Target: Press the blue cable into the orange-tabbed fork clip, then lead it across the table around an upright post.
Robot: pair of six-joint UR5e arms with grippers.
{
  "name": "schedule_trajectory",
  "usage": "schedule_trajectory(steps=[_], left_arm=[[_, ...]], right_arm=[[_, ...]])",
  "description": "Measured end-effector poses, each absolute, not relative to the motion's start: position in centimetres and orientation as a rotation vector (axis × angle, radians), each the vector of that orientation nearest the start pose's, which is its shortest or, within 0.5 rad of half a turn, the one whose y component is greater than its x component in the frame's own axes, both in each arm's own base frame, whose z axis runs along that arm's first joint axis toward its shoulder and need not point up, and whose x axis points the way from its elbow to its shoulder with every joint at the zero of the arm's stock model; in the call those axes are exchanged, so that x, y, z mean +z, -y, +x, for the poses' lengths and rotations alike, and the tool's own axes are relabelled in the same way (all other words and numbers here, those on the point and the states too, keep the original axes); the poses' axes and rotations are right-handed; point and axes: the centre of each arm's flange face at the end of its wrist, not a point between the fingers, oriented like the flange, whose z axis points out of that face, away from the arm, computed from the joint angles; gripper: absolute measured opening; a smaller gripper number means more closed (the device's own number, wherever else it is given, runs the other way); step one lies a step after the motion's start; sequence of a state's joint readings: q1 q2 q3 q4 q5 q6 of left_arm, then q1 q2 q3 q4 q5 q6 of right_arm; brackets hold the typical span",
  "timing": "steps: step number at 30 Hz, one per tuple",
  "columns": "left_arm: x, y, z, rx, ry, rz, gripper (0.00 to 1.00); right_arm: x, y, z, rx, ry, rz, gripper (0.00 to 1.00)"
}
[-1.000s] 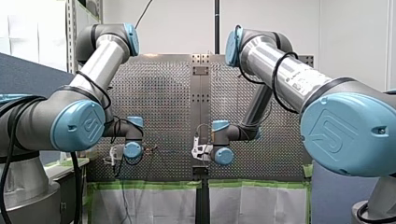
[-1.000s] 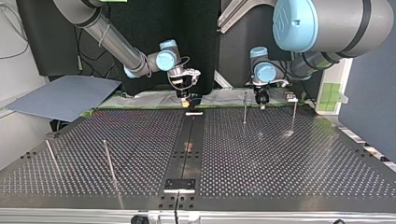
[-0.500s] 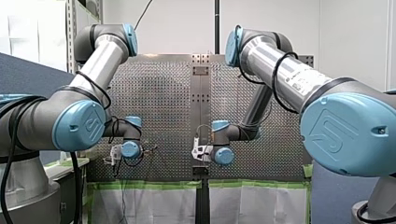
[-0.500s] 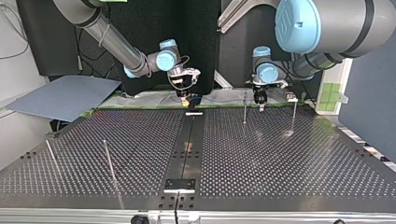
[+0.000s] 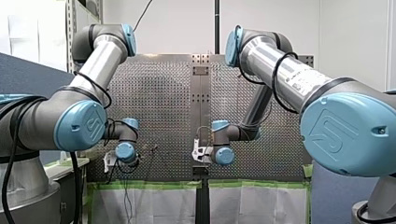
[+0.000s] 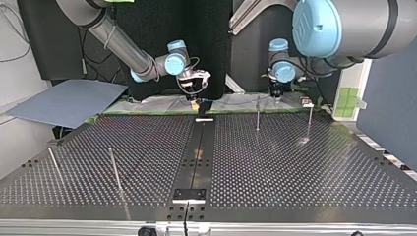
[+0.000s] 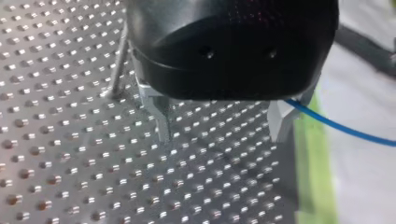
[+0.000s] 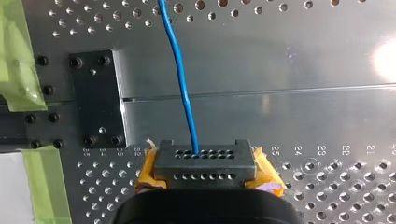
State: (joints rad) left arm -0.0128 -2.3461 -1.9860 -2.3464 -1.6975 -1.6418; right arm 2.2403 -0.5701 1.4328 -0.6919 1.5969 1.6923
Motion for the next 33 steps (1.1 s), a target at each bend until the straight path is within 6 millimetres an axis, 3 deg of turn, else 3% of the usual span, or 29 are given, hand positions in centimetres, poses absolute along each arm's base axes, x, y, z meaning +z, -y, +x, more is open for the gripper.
schedule_trajectory(steps=[11,15,27,33], left_arm=[[-2.8,13.4,45.6,-0.04,-1.99,-0.092,1.0],[-2.6,13.7,45.1,-0.08,-1.996,-0.071,1.0],[1.0,14.7,44.3,-0.23,-1.953,-0.069,1.0],[1.3,14.7,42.8,-0.184,-2.002,-0.058,1.0]], right_arm=[[-2.2,46.2,53.3,1.602,1.04,1.809,0.0],[-2.3,46.1,53.4,1.602,1.04,1.812,0.0],[-2.3,45.9,53.5,1.603,1.038,1.813,0.0],[-2.3,45.9,53.5,1.604,1.037,1.816,0.0]])
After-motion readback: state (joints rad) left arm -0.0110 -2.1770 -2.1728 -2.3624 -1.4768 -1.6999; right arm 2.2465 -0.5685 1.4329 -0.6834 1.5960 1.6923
